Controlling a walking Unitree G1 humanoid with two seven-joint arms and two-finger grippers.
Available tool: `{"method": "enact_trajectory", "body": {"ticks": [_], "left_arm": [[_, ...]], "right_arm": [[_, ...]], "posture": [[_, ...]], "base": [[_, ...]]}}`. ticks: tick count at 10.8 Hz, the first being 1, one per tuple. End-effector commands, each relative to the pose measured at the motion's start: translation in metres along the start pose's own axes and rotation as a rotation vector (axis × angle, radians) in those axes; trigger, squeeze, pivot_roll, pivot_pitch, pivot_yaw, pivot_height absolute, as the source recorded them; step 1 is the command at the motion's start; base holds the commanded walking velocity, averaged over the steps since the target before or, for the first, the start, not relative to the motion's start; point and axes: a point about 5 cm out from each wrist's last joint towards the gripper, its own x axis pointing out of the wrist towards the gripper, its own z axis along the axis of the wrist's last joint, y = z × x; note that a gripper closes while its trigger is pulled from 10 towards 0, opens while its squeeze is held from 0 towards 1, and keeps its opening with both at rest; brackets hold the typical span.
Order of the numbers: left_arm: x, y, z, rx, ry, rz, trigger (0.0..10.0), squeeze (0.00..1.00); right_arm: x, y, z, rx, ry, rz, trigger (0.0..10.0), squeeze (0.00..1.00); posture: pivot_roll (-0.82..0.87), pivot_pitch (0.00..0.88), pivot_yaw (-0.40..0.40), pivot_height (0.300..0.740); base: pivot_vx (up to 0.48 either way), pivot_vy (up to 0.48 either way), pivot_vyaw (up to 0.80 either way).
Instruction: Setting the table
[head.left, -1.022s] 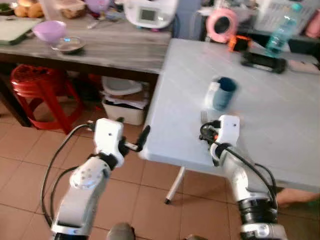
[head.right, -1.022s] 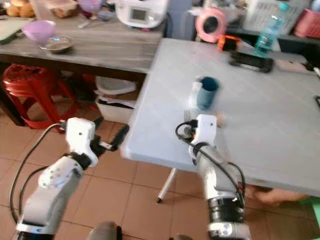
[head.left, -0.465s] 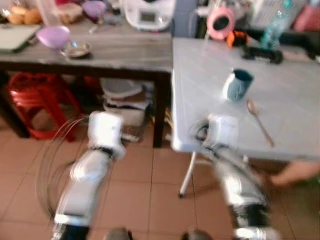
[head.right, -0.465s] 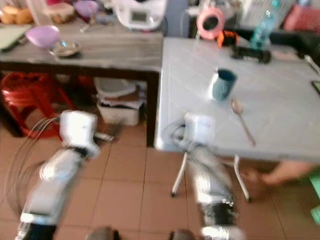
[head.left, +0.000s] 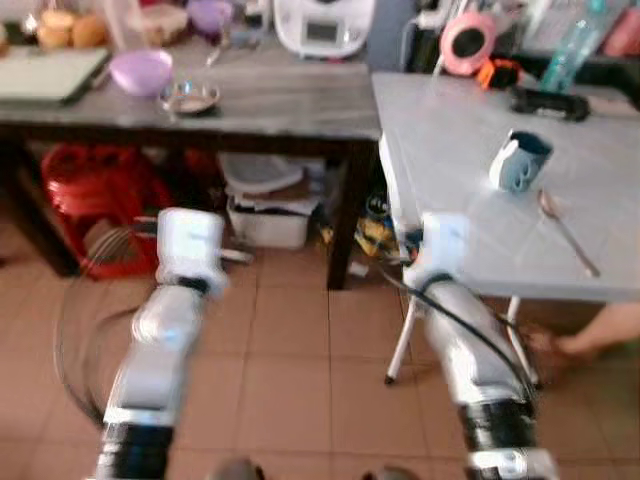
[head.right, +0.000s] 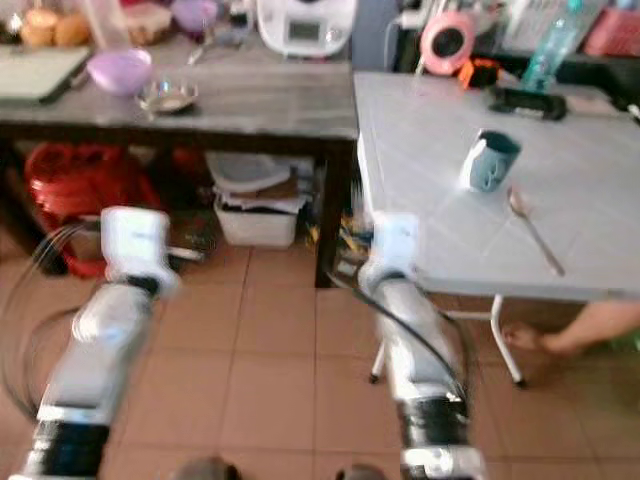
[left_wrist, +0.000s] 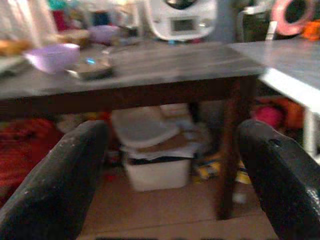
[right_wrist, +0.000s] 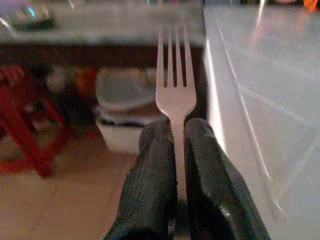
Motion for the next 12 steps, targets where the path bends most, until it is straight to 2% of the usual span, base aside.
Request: {"method": "enact_trajectory", "body": {"ticks": [1,4,9,11,12], "left_arm": [[0.0017,-0.0111,-0.0012,-0.001,0.008,-0.024,10.0,0.0],[0.0052,-0.0119,0.0021,0.017,-0.015,-0.001,10.0,0.0],[0.007,-0.0116,0.0023,-0.008,-0.016,0.012,10.0,0.0],[0.0077,-0.0111,0.0029,-0.007,-0.019,0.016,10.0,0.0],[0.0079,-0.0129,0.0041,-0.013,-0.029,0.005,10.0,0.0]], "right_arm": [[-0.002,-0.0158,0.0063,0.005,-0.029,-0.048,10.0,0.0],[-0.0037,-0.0143,0.0031,0.023,-0.036,-0.037,10.0,0.0],[-0.0025,-0.0096,0.0056,0.012,-0.052,-0.002,10.0,0.0],[-0.0029,-0.0077,0.007,0.001,-0.068,0.011,10.0,0.0],[-0.003,-0.0086,0.0069,0.015,-0.07,-0.002,10.0,0.0]], "posture": [[0.03,0.0,-0.028,0.74],[0.03,0.0,-0.028,0.74],[0.03,0.0,-0.024,0.74],[0.03,0.0,-0.02,0.74],[0.03,0.0,-0.021,0.74]], "base": [[0.371,0.304,0.0],[0.46,0.0,0.0],[0.475,0.0,0.0],[0.42,0.126,0.73],[0.334,0.345,0.0]]}}
